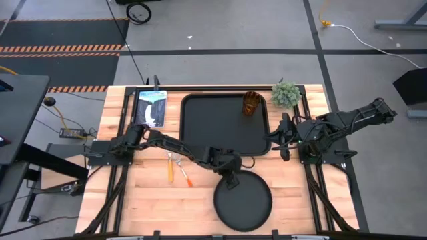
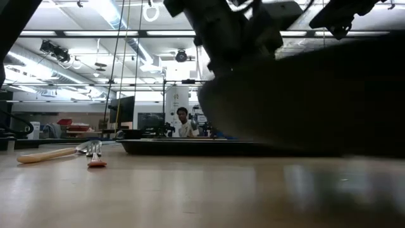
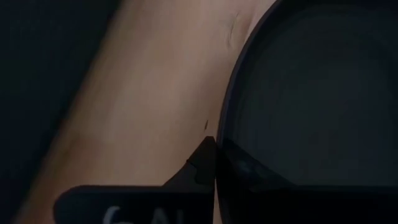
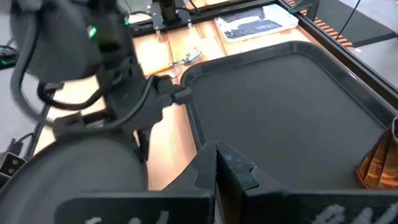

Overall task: Pick and place plate/cup/fork/spoon on tray
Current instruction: Put the black plate on the black tray

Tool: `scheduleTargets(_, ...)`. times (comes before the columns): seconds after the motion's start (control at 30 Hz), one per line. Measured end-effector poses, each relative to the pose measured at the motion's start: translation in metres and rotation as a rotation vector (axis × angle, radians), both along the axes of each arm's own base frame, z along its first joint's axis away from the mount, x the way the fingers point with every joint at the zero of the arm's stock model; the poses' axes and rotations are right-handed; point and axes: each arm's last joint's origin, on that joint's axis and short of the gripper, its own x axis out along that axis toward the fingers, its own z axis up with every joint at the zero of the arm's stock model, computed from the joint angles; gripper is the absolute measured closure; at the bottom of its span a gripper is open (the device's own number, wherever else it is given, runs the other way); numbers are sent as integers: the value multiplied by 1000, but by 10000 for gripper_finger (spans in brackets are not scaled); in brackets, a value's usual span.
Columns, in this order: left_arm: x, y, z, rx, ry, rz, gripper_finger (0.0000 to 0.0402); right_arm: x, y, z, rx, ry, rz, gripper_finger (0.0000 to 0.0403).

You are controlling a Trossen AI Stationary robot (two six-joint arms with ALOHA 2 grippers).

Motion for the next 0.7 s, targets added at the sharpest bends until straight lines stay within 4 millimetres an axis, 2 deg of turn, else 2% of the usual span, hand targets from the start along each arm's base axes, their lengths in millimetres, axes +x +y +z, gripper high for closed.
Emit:
scheduleTargets(0.23,-5,53,27,47,-1,79,391,-9,-3,6,15,-49,-1,394)
scheduleTargets(0.47,-10,122,24,29,57,185,389,-11,-4,7,17,-60,-4,394)
scheduleTargets(0.7,-22,180,21,2,106,259,388,-11,-4,7,12,-60,-10,394)
